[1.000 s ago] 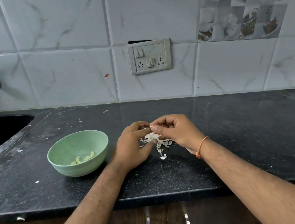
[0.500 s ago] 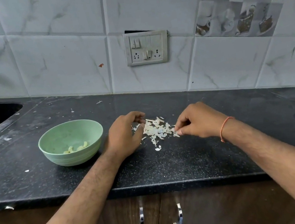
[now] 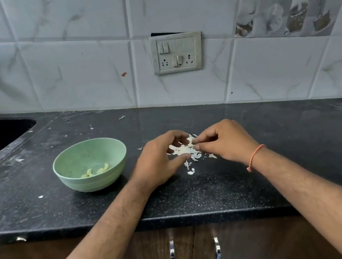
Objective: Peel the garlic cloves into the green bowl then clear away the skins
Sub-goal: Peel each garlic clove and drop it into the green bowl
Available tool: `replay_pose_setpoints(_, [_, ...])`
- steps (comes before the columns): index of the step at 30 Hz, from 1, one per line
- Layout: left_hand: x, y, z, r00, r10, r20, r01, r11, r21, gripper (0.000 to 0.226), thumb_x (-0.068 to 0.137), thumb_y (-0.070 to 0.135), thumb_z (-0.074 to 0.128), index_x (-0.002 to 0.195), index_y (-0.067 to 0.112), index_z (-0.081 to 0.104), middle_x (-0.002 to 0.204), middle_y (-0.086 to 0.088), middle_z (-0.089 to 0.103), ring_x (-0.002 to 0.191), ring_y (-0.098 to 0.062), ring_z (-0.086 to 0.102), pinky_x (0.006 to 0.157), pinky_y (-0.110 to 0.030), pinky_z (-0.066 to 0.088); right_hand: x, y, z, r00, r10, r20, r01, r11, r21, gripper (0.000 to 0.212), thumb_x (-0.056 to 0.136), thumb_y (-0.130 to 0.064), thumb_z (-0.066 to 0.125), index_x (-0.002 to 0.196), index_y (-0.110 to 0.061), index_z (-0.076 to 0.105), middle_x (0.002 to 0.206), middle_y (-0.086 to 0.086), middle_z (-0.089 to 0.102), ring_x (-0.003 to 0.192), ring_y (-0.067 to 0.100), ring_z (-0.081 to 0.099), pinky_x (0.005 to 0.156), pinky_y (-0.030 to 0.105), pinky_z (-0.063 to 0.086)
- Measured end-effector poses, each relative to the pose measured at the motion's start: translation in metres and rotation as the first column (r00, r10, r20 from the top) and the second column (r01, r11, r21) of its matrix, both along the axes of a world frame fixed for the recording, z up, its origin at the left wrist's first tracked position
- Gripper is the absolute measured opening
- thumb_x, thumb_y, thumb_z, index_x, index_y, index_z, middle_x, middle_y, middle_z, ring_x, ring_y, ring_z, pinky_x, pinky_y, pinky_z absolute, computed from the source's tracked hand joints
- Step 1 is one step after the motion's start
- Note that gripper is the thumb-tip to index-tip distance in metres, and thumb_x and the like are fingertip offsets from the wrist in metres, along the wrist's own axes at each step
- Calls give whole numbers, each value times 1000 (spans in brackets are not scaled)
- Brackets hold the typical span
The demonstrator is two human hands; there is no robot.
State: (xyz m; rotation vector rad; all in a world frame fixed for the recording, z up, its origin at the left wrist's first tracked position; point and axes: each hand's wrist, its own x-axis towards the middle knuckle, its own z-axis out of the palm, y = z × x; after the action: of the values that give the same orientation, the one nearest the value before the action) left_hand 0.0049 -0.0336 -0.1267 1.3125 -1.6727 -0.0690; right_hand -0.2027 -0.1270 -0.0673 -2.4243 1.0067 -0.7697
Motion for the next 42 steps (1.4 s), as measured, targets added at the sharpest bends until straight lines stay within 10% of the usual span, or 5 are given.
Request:
replay_pose_setpoints(3, [1, 0, 2, 995, 17, -98, -20, 999, -31, 40, 86, 19, 89, 123, 23, 72, 108, 17, 77, 103, -5, 72, 87, -29, 61, 17, 9, -22, 947, 52, 316, -134, 961, 243, 17, 84, -17, 90, 100, -23, 86, 88, -3, 82, 88, 16, 79, 89, 35, 64])
replay_pose_setpoints(9, [3, -2, 3, 974, 53, -220, -63, 997, -39, 29, 89, 16, 87, 115, 22, 76, 98, 15, 79, 98, -5, 74, 83, -27, 62, 24, 3, -31, 803, 2, 596, -347, 814, 466, 21, 85, 0, 83, 106, 0, 81, 99, 19, 81, 91, 26, 78, 85, 32, 65])
replay_pose_setpoints(16, [2, 1, 4, 964, 97, -249, -105, 994, -19, 30, 88, 20, 88, 115, 25, 75, 96, 18, 80, 98, 0, 74, 80, -29, 63, 23, -1, -41, 772, -13, 636, -436, 717, 544, 21, 82, -3, 83, 103, -2, 82, 104, 22, 79, 92, 27, 77, 87, 32, 65])
replay_pose_setpoints(35, [-4, 12, 11, 941, 169, -293, -203, 975, -87, 30, 84, 22, 92, 110, 21, 78, 90, 18, 80, 88, 1, 77, 73, -36, 65, 31, 3, -48, 736, 66, 673, -364, 877, 312, 21, 82, 0, 87, 102, 0, 81, 96, 13, 82, 90, 19, 78, 81, 26, 61])
replay_pose_setpoints(42, [-5, 11, 9, 930, 111, -351, -129, 991, -29, 30, 89, 15, 87, 116, 21, 76, 93, 14, 80, 73, -7, 77, 69, -20, 60, 32, 4, -48, 729, 69, 682, -354, 890, 288, 19, 80, 0, 88, 98, -4, 83, 93, 9, 82, 86, 14, 78, 78, 23, 59])
